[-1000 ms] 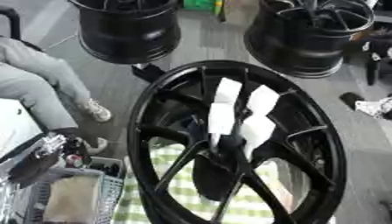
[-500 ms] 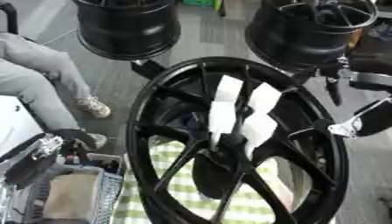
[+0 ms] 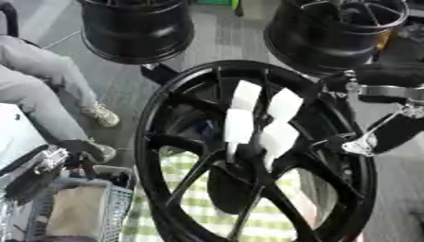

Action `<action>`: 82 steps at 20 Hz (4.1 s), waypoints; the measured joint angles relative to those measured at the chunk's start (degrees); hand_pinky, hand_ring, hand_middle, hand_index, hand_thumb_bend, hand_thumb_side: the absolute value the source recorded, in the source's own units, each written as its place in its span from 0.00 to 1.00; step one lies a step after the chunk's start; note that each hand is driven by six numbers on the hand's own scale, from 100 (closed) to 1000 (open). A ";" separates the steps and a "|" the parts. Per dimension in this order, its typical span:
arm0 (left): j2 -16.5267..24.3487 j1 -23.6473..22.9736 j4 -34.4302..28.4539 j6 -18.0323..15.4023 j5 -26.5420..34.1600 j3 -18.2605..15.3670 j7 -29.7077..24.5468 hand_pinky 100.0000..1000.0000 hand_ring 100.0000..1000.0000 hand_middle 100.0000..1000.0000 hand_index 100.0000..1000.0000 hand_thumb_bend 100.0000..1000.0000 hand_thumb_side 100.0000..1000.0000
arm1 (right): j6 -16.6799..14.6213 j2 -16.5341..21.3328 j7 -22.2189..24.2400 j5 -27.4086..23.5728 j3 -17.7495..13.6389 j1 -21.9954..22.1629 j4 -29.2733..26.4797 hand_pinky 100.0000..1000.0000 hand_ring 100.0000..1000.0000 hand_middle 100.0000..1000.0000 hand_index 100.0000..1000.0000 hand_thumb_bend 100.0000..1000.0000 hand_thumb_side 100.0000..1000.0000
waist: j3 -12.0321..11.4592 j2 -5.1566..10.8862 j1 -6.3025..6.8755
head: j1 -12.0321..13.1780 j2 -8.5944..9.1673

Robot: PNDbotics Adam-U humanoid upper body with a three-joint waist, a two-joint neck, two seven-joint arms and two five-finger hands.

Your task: Pull the pin out of the wheel hub.

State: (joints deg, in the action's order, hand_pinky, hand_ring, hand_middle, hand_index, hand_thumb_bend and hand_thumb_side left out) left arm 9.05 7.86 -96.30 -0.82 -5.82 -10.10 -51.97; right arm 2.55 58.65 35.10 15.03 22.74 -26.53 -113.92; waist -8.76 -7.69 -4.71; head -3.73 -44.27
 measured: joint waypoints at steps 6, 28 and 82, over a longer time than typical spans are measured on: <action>0.00 0.00 0.03 -0.07 0.00 0.02 0.01 0.54 0.40 0.55 0.67 0.00 0.90 | -0.05 -0.97 1.49 0.40 0.81 -1.57 0.00 0.66 0.36 0.83 0.95 0.21 0.18 | 0.01 0.01 0.01 | -0.03 0.00; 0.00 0.26 0.32 -0.33 -0.01 0.73 0.00 0.54 0.40 0.55 0.67 0.00 0.90 | 1.87 -4.83 6.67 0.36 4.49 -6.99 0.00 0.65 0.34 0.82 0.94 0.21 0.18 | -0.79 -0.07 0.05 | -0.79 0.00; -0.01 0.74 0.32 -0.32 -0.01 1.40 -0.01 0.54 0.40 0.55 0.67 0.00 0.90 | 12.42 -8.53 12.58 3.35 6.90 -8.75 0.00 0.64 0.29 0.75 0.86 0.18 0.16 | -2.16 -0.44 -0.21 | -1.83 0.00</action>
State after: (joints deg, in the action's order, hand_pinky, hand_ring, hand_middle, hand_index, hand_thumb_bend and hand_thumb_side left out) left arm 9.05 8.60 -95.98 -1.14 -5.83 -8.70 -51.98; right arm 14.97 50.12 47.67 18.38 29.64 -35.28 -113.92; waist -10.92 -8.13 -4.92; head -5.56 -44.27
